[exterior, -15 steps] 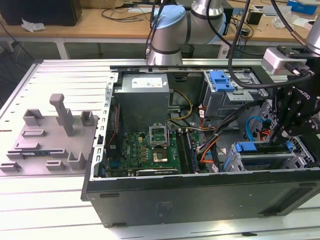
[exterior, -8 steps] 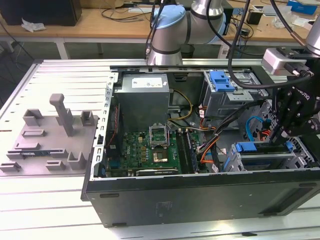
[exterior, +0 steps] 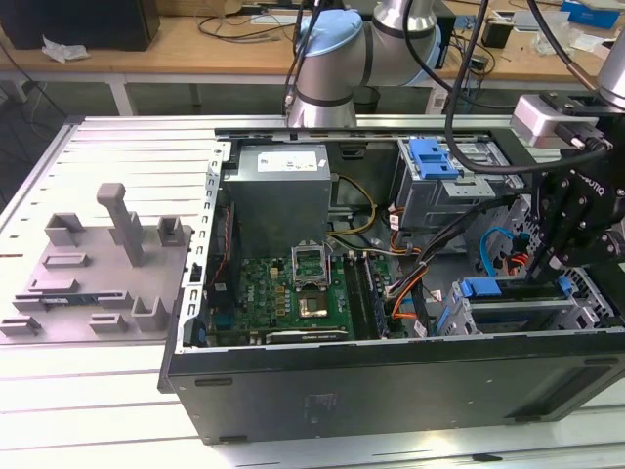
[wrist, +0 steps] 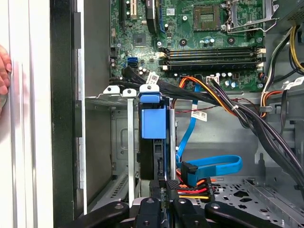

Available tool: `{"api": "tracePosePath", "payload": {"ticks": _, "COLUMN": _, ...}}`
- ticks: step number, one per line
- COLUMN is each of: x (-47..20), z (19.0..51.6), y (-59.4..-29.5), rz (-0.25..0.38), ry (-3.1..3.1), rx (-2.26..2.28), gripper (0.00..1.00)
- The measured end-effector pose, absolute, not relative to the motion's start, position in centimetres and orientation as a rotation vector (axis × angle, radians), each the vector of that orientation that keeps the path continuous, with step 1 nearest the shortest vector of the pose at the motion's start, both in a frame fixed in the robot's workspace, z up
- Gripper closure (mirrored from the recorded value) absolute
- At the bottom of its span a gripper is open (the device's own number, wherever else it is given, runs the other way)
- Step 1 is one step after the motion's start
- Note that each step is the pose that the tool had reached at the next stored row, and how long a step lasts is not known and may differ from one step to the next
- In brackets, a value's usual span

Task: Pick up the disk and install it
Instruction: 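Insert the first disk wire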

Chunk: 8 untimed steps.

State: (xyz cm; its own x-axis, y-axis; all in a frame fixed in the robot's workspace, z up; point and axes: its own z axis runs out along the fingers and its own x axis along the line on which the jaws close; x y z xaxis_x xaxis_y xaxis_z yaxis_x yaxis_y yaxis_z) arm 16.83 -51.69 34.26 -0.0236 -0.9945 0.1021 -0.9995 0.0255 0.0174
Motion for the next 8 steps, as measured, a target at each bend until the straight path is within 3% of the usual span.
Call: {"api": "tracePosePath", "payload": {"ticks": 8, "x": 16.83, "z": 34.42, "y": -51.69, "rz": 0.091, "ry": -2.186, "rx": 2.133, "gripper": 0.84}}
